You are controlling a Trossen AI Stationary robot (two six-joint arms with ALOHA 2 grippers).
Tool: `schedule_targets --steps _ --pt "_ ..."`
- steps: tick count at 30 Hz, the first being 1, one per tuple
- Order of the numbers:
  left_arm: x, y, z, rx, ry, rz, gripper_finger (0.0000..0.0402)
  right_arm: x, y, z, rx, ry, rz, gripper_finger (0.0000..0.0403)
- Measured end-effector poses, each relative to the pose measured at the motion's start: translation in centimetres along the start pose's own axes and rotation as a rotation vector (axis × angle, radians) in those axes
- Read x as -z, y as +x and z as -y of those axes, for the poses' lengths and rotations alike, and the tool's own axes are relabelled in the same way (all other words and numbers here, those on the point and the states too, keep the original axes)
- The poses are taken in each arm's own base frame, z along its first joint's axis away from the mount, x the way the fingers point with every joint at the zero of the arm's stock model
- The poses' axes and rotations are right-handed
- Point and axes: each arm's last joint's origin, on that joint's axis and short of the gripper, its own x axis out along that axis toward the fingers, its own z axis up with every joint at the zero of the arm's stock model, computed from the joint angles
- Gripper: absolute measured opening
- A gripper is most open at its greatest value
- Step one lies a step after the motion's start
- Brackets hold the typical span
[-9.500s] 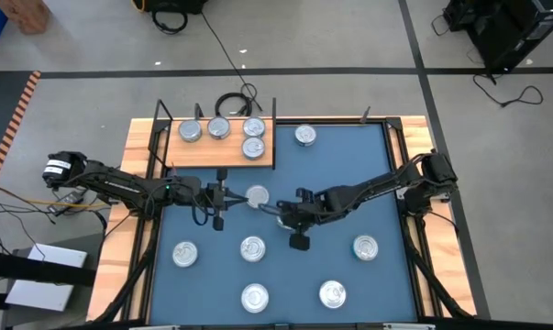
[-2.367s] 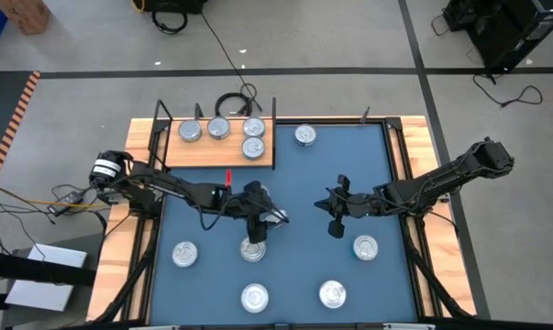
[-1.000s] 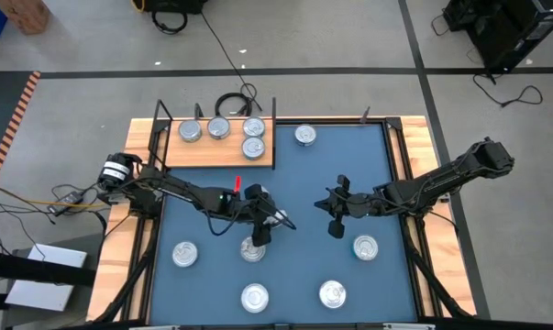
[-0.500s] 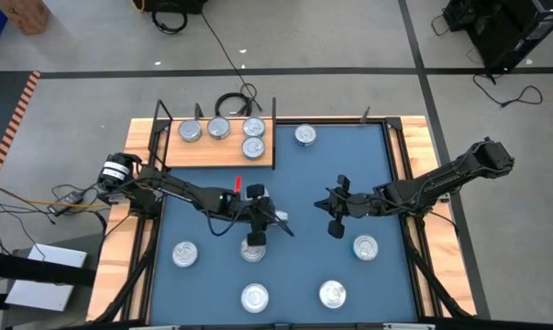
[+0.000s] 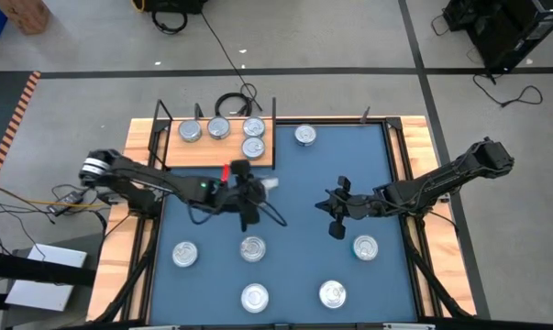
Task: Stack canned seafood by type on shelf
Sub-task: Stack the green tuna can on top of the green tuna can on the shelf
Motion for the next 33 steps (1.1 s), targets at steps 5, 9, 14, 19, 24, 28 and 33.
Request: schedule_targets --steps 5,9,14,19,24,28,33 --pt "2.3 -2.4 -2.8 -0.233 -0.004 -0.095 0.015 0.1 0.0 0.0 0.0 0.006 -0.005 0.0003" --pt "4.6 -3.4 -5.0 -0.395 -0.04 -0.194 0.015 0.0 0.0 0.0 0.0 0.011 -0.003 0.0003" --pt "6.9 -3.0 -7.9 -0.502 -0.085 -0.368 0.015 0.0 0.0 0.0 -0.002 0.014 0.002 0.0003" --pt "8.4 -1.5 -10.8 -0.577 -0.115 -0.51 0.015 0.0 0.0 0.0 -0.002 0.014 0.002 0.0003" --pt "9.6 -0.6 -13.1 -0.626 -0.156 -0.605 0.015 0.0 0.0 0.0 -0.002 0.014 0.002 0.0003" --pt "10.4 -0.1 -14.2 -0.638 -0.202 -0.652 0.015 0.0 0.0 0.0 -0.002 0.013 0.001 0.0003" --pt "12.2 1.6 -13.4 -0.603 -0.173 -0.68 0.015 0.0 0.0 -0.1 -0.003 0.023 0.002 0.0003"
